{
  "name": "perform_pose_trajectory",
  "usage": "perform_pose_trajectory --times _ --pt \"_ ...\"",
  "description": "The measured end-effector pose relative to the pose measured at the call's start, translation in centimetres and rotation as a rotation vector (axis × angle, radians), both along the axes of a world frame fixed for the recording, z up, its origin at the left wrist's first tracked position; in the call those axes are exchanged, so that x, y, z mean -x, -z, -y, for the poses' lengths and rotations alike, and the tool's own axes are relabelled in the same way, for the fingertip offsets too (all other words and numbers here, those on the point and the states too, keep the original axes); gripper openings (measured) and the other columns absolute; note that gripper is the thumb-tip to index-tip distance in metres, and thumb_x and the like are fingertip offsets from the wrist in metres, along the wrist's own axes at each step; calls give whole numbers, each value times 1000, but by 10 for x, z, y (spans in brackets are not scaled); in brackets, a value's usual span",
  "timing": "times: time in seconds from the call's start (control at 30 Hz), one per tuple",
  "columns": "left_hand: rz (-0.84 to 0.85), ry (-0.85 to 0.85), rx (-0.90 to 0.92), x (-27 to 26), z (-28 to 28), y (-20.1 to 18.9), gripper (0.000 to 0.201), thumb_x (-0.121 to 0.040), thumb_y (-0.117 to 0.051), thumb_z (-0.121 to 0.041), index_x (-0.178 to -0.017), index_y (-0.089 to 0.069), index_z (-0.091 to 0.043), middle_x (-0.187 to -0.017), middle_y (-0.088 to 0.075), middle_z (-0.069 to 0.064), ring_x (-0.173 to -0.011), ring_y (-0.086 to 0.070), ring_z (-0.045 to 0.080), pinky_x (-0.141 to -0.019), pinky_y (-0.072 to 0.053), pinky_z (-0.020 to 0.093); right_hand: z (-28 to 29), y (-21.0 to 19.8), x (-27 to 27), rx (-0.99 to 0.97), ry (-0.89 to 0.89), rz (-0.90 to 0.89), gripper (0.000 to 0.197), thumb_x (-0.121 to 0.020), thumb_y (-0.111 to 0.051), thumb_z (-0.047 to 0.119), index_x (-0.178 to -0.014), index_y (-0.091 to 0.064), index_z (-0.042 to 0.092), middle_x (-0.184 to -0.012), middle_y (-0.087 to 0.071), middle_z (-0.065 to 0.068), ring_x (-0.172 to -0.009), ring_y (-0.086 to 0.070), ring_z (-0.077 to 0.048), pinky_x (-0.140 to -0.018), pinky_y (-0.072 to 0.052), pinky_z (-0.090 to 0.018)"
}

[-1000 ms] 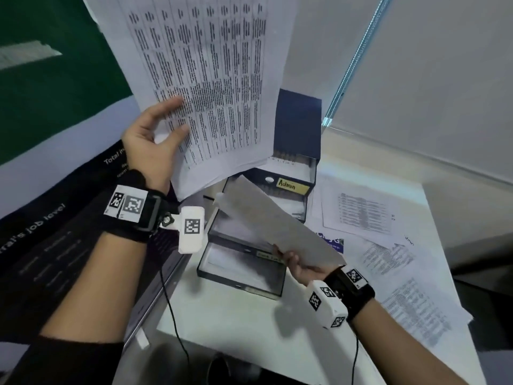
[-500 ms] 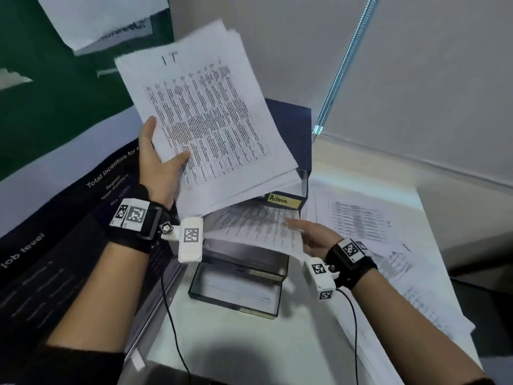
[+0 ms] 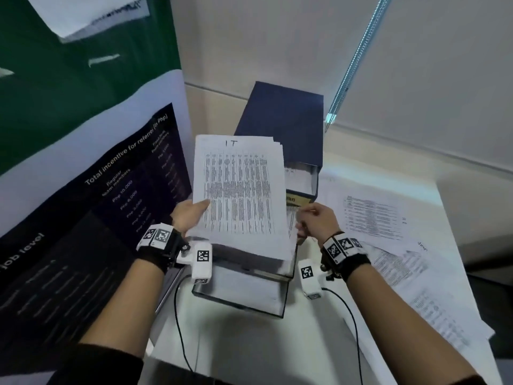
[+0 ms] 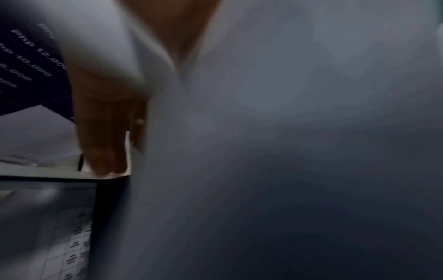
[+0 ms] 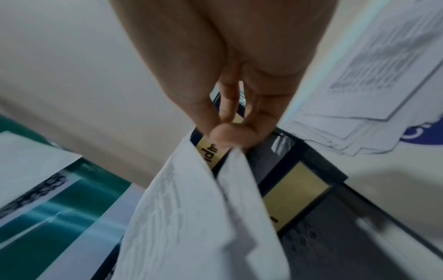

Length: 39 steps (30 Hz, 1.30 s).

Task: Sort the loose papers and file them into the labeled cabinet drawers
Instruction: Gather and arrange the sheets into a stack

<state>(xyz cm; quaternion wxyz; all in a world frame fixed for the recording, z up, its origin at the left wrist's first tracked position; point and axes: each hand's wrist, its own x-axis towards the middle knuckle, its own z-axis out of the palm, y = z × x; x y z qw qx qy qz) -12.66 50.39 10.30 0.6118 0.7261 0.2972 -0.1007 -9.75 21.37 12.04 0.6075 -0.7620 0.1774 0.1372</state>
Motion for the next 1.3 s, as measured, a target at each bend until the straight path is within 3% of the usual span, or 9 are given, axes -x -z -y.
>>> perform_pose_trajectory --times 0.1,0.2,0.37,0.53,0.7,0.87,1.0,1.17,1.3 --pt "-22 16 84 0 -3 10 40 -95 -60 -29 -126 -60 -4 -121 -66 19 -102 -65 29 -94 -52 42 5 2 22 121 -370 -132 6 -90 -64 13 -95 -63 12 -69 -60 -7 -50 -54 -15 -41 -40 -21" --pt "-3 6 41 -3 -7 11 37 -94 -60 -34 -124 -64 -12 -115 -71 6 -98 -69 20 -85 -55 33 3 13 40 115 -600 -217 20 -92 -61 13 -109 -69 9 -59 -53 -4 -43 -42 -10 -39 -32 -18" --pt "162 -132 55 -4 -8 -7 30 -98 -56 -29 -124 -64 -15 -110 -72 1 -96 -69 18 -83 -56 33 0 14 24 -126 -303 -202 15 -92 -59 0 -100 -71 -1 -52 -53 1 -39 -38 -5 -37 -32 -14" --pt "380 -284 -21 4 -13 -40 33 -101 -50 -19 -131 -58 -9 -113 -61 -5 -96 -59 9 -54 -42 -2 3 11 -9 -221 -66 -225 15 -93 -58 -4 -105 -66 -7 -61 -61 -7 -44 -56 -7 -45 -48 -13" --pt "502 -180 82 9 -20 -57 23 -101 -50 -21 -121 -62 -21 -96 -71 -16 -92 -69 0 -71 -52 10 -6 18 -25 -351 -97 -247 25 -92 -54 -10 -116 -53 -3 -104 -60 -21 -95 -65 -26 -92 -53 -31" --pt "537 -30 165 20 -17 -66 23 -100 -52 -26 -118 -65 -20 -113 -72 3 -107 -68 20 -93 -53 39 -3 -6 1 -35 -295 -91 34 -97 -58 27 -122 -61 5 -106 -70 -15 -90 -71 -23 -86 -59 -37" --pt "521 53 344 28 1 -70 26 -100 -49 -20 -121 -62 -12 -120 -69 12 -112 -65 26 -96 -52 40 -11 -33 29 -59 -405 76 51 -94 -44 60 -130 -56 25 -122 -67 -4 -104 -68 -19 -93 -54 -37" --pt "453 194 381 43 15 -55 41 -95 -54 -22 -129 -56 1 -126 -64 18 -119 -61 32 -102 -46 44 -27 -17 57 -717 -315 -243 45 -100 -48 36 -138 -52 12 -135 -60 -11 -125 -58 -26 -105 -46 -43" --pt "318 331 257 65 0 -35 32 -97 -53 -12 -127 -57 -4 -121 -67 13 -113 -64 30 -94 -53 38 -31 23 83 -598 -229 -341 53 -82 -75 15 -129 -58 -2 -123 -66 -19 -113 -65 -31 -100 -50 -48"
